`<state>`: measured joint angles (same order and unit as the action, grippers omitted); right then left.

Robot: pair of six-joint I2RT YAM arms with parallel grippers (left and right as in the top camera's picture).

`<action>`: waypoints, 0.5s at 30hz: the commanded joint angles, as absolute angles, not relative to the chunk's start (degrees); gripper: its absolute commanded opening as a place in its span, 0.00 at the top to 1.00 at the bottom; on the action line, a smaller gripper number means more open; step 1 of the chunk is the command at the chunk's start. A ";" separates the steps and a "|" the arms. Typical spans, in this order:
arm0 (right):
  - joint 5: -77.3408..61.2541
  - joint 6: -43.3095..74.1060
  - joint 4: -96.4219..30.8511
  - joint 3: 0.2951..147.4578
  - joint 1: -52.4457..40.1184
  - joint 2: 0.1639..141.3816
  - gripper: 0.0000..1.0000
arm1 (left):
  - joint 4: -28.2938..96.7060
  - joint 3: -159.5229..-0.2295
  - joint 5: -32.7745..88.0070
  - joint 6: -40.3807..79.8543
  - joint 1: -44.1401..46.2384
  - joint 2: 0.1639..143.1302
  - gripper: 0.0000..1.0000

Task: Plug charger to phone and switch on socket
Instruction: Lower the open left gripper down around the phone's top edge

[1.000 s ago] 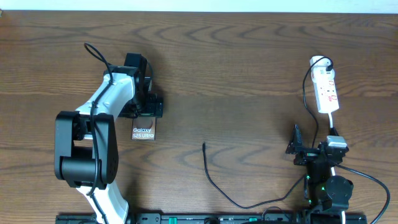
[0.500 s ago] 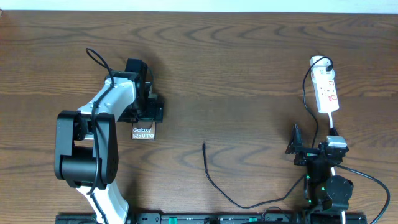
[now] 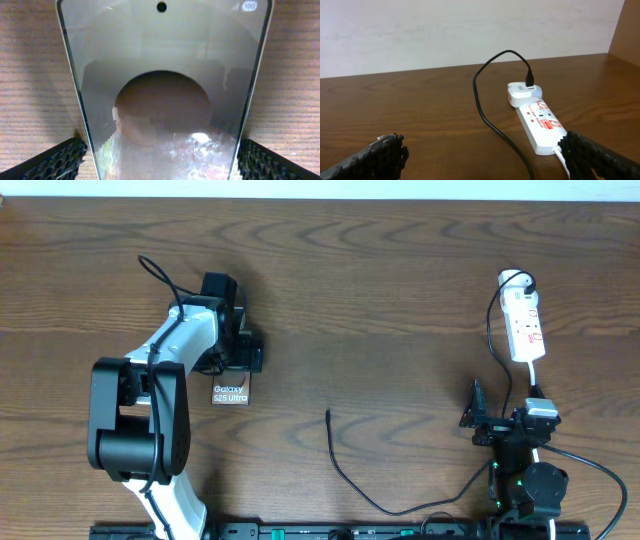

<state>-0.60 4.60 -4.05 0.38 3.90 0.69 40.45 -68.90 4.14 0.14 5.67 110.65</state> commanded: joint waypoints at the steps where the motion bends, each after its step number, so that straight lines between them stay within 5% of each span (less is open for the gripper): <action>1: -0.36 5.30 -4.34 0.32 4.25 0.32 0.01 | 40.45 -68.34 4.45 -0.47 5.58 111.57 0.01; 15: -0.36 5.30 -4.34 0.32 4.25 0.32 0.01 | 40.82 -66.02 4.47 -0.43 5.58 111.57 0.01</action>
